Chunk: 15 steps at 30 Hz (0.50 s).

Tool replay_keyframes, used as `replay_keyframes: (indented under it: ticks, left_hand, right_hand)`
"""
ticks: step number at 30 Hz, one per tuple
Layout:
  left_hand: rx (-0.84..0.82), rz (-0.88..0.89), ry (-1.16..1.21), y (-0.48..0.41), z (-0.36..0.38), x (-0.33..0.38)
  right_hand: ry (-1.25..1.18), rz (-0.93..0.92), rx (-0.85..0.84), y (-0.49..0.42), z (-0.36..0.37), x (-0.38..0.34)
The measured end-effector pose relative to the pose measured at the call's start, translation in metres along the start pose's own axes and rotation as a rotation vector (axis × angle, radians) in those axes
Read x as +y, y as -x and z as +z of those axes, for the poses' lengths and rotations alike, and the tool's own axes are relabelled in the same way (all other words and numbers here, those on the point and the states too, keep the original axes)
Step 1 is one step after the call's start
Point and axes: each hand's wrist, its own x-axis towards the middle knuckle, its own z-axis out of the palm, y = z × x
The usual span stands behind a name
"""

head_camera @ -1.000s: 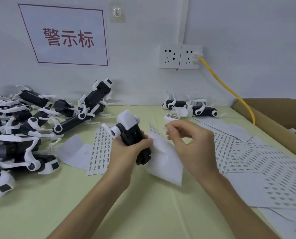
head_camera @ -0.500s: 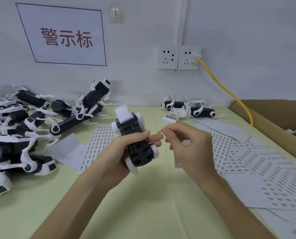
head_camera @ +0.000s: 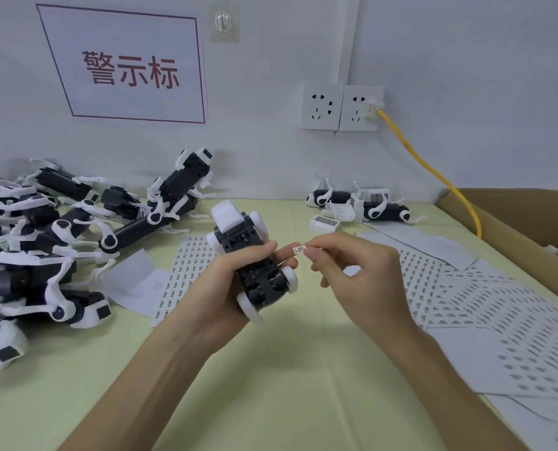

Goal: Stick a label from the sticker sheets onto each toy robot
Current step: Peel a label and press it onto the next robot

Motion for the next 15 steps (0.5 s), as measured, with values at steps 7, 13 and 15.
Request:
replay_keyframes:
  ticks: [7,13,15]
  left_hand:
    - [0.023,0.034,-0.016,-0.0008,0.0000,-0.0026]
    - [0.031,0.044,0.014,-0.0019,-0.0012,-0.0043]
    - [0.042,0.058,0.008,-0.0025,-0.0023,-0.0040]
  right_hand:
    - [-0.055,0.101,-0.011,0.0010,0.0011,-0.0007]
    - [-0.140,0.191,0.037,0.0009,0.0026,-0.0035]
    - [-0.238,0.304,0.029,-0.0005,0.0043,-0.0039]
